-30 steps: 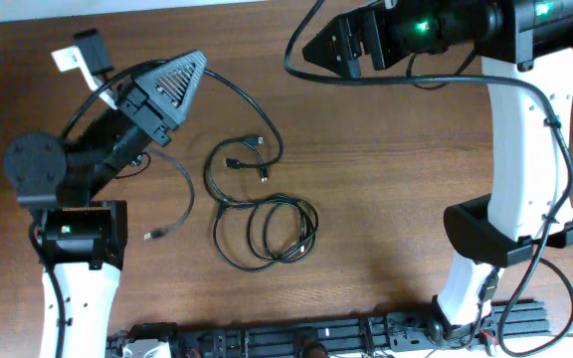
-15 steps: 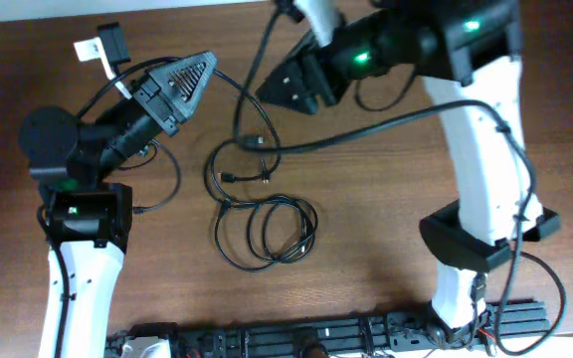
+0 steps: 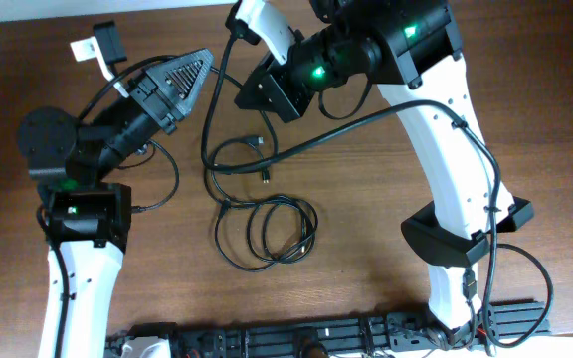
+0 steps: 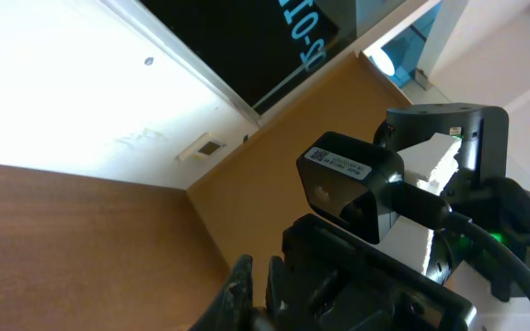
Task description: Untangle cables
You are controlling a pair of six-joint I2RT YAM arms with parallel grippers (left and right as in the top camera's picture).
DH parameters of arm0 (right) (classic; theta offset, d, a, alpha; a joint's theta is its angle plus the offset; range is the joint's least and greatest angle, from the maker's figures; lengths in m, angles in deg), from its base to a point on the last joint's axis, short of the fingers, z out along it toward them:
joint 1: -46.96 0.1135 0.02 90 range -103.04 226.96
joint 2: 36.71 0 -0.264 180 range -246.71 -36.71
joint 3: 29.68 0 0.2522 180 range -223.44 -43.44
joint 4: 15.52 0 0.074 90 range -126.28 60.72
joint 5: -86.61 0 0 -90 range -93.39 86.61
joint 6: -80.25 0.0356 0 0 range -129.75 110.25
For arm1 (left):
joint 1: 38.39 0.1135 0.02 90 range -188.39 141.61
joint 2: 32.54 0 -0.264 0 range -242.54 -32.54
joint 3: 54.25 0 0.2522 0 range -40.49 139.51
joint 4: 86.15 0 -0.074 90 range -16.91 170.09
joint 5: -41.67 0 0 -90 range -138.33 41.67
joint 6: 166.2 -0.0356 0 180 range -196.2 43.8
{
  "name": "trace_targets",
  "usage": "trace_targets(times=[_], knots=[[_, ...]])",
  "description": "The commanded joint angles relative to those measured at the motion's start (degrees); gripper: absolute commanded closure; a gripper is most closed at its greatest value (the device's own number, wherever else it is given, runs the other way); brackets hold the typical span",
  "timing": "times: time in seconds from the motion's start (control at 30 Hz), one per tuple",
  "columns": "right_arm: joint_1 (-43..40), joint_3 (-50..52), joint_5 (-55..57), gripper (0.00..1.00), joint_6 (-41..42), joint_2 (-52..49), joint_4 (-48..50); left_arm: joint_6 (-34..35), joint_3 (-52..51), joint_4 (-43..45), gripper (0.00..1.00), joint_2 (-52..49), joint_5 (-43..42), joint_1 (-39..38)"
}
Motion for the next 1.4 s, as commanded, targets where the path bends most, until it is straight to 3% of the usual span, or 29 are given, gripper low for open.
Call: trace_targets(times=[0.0,0.03,0.13,0.2,0.43,0.73,1.37], knots=[[-0.55,0.07,0.48,0.96,0.50,-0.26,3.06,0.26,0.26,0.37,0.92,0.44,-1.29,0.15],[-0.76,0.07,0.50,0.96,1.51,-0.26,4.79,0.26,0.26,0.33,0.87,0.44,-1.99,0.15],[-1.90,0.07,0.52,0.96,7.06,-0.26,10.25,0.24,0.26,-0.11,0.59,0.44,-4.68,0.11],[-3.37,-0.04,0.50,0.96,10.97,-0.24,13.86,0.17,0.26,-0.35,0.57,0.44,-6.60,0.11],[-10.60,-0.07,1.73,0.96,20.02,-0.24,22.10,-0.63,0.26,-0.55,0.55,0.44,-14.19,0.11],[-23.43,-0.09,3.54,0.96,28.76,-0.15,22.80,-0.66,0.26,-0.55,0.54,0.37,-18.82,0.13],[-58.71,-0.09,3.56,0.96,29.49,0.07,18.18,-1.14,0.26,-0.55,0.57,0.37,-24.98,0.13]])
